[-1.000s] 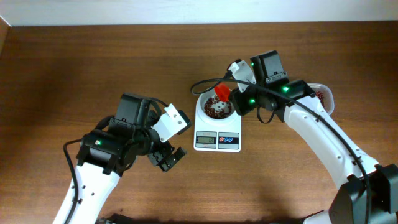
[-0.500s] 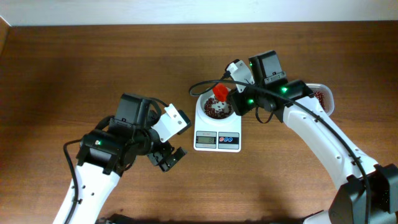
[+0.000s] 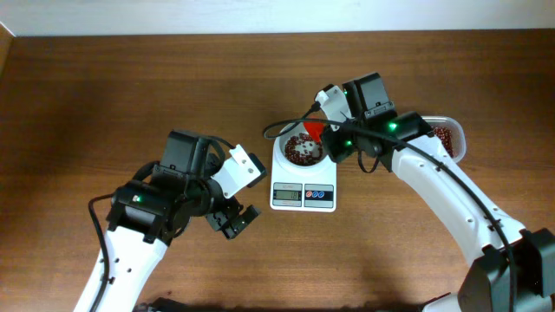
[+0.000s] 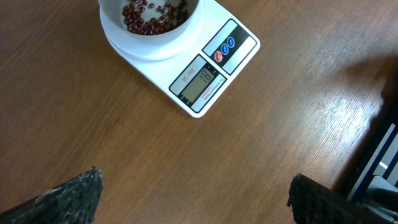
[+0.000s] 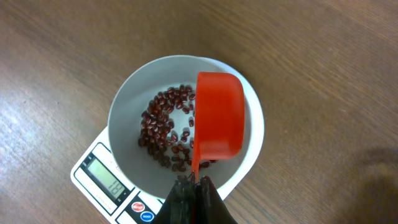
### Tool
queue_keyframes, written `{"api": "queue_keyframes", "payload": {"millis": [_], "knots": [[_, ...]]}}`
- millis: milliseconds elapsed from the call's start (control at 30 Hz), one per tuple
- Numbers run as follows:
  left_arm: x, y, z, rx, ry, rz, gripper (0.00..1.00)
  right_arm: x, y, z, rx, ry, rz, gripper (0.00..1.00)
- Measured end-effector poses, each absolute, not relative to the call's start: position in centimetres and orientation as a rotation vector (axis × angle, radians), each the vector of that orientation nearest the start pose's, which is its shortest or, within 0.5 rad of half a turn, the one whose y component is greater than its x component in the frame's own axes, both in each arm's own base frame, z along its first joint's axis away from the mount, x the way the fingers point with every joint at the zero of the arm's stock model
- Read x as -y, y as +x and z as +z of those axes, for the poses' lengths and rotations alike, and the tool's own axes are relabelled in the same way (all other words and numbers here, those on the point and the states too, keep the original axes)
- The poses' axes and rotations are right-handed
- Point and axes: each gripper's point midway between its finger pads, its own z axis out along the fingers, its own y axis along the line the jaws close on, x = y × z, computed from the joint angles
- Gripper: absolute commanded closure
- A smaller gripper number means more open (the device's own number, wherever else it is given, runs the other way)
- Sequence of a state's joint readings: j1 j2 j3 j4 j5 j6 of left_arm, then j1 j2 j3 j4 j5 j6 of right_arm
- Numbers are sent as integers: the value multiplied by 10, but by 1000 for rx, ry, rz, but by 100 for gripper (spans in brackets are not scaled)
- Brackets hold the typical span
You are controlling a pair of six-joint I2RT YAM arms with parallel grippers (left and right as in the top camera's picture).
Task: Scoop and weigh 50g on scale
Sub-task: 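Carry the empty scoop right and lower it into the bean tub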
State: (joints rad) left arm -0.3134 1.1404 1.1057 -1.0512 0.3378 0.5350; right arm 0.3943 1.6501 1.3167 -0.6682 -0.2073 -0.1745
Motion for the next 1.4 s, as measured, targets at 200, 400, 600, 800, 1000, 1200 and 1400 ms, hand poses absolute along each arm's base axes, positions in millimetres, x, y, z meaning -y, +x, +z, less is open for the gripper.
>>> {"api": "queue_keyframes", "payload": {"millis": [200,400,600,800,1000,1200,1400], "knots": [[136,236,196,-2325,1171,-370,1,-172,377,211,-2386,-701,282,96],[136,236,196,-2325,1171,-370,1,-84,360,271,-2356,-324,210,96],[136,236,196,-2325,1170,-370,1,-32,352,272,-2408,-46,184,96],[136,236,196,-2325,1170,-370,1,8,357,236,-2507,76,28,96],[136,236,196,-2325,1171,-370,1,18,365,159,-2730,27,-29,96],[136,236,196,-2325,1171,-370,1,59,365,140,-2775,130,-76,96],[136,236,196,-2325,1171,-370,1,72,366,123,-2762,161,-85,96]]}}
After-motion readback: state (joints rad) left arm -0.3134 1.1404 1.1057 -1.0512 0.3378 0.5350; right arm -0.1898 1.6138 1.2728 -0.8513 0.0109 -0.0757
